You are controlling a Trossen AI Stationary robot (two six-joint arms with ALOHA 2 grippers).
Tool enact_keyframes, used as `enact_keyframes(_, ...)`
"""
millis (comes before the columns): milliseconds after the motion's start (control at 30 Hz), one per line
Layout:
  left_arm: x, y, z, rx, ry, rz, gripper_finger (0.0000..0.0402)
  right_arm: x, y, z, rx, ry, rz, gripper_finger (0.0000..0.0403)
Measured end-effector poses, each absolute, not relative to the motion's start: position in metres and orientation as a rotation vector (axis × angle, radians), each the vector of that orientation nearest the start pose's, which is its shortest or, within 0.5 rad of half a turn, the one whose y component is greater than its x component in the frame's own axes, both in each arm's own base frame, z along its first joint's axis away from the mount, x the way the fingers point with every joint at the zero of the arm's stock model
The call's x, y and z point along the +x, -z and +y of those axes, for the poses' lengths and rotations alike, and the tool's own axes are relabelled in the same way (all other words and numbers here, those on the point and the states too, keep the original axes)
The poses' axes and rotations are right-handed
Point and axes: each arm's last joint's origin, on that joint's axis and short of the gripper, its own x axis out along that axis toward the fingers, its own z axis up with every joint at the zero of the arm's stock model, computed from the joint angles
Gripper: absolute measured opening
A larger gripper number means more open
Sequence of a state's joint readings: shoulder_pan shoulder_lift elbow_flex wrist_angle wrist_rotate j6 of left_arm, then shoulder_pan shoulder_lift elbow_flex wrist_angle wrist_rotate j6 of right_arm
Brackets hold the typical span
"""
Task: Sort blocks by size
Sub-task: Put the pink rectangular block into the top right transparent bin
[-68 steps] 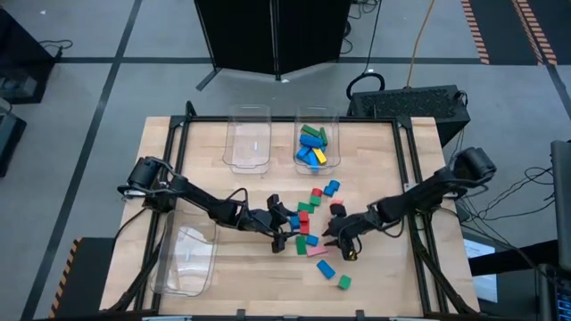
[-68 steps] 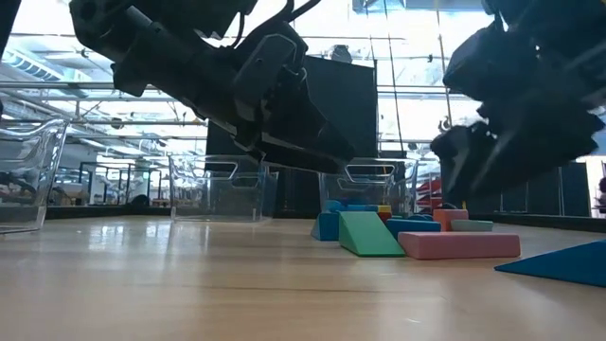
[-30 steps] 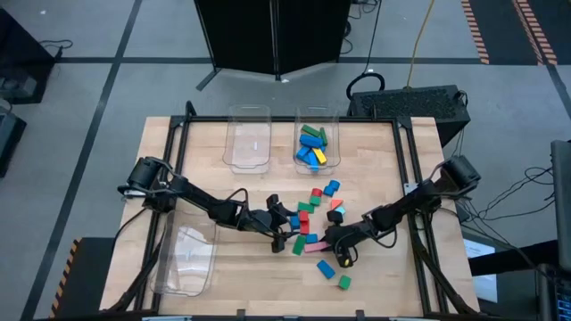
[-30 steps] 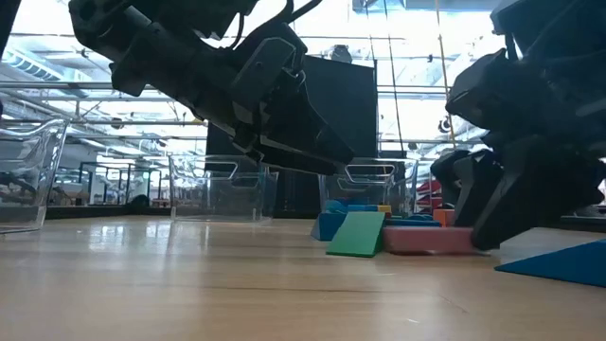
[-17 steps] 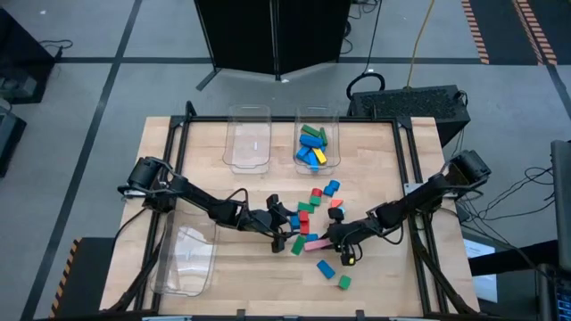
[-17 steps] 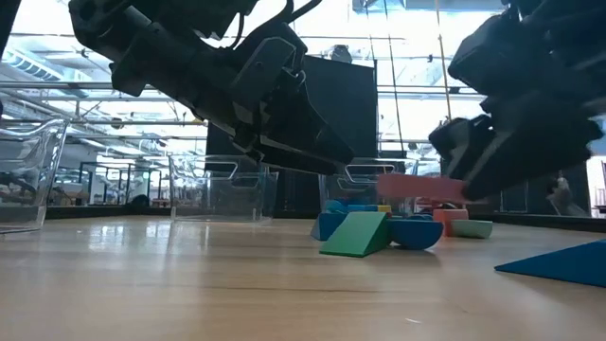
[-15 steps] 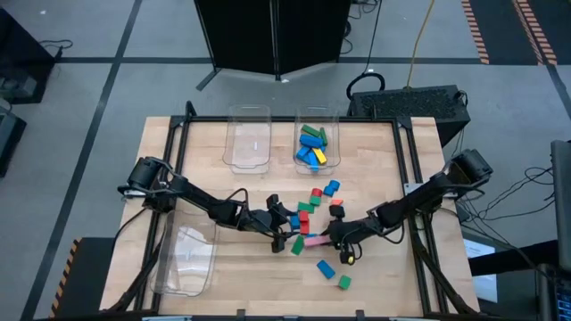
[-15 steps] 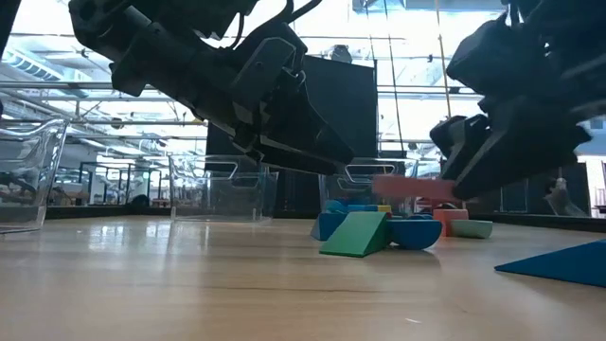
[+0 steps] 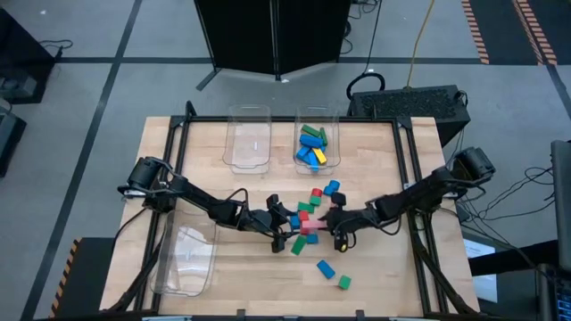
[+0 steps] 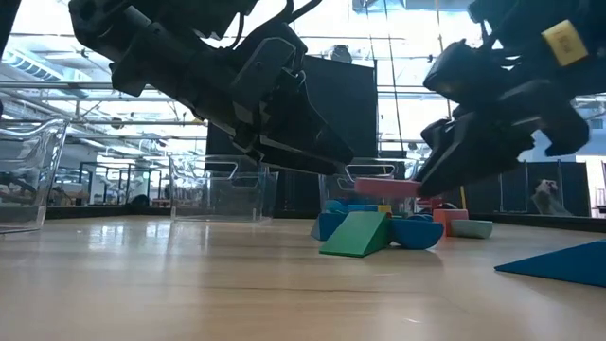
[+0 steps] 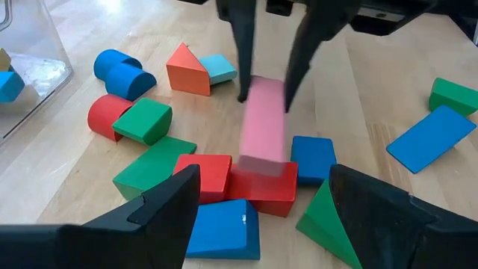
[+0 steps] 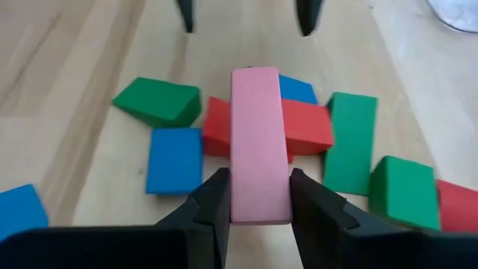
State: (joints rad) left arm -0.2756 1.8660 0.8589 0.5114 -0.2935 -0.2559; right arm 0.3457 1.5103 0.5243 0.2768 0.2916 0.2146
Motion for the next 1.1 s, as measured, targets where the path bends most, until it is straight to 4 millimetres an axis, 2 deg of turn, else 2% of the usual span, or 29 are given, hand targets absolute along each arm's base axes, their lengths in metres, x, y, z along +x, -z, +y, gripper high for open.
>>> enact_keyframes(200,0.351,-0.135,-0.091,-0.111,-0.078,0.472,0.0297,0.25,-0.141,0.069,0.0,0.058,0.658,0.0101)
enact_keyframes(500,0.351,-0.135,-0.09,-0.109,-0.079,0.477,0.0297,0.245,-0.168,0.043,-0.005,0.117,0.597,0.0103)
enact_keyframes(733,0.351,-0.135,-0.09,-0.105,-0.081,0.481,0.0297,0.242,-0.19,0.016,0.08,0.08,0.513,0.0103)
enact_keyframes(1100,0.351,-0.134,-0.087,-0.099,-0.096,0.486,0.0297,0.248,-0.206,-0.027,0.088,0.136,0.496,0.0104)
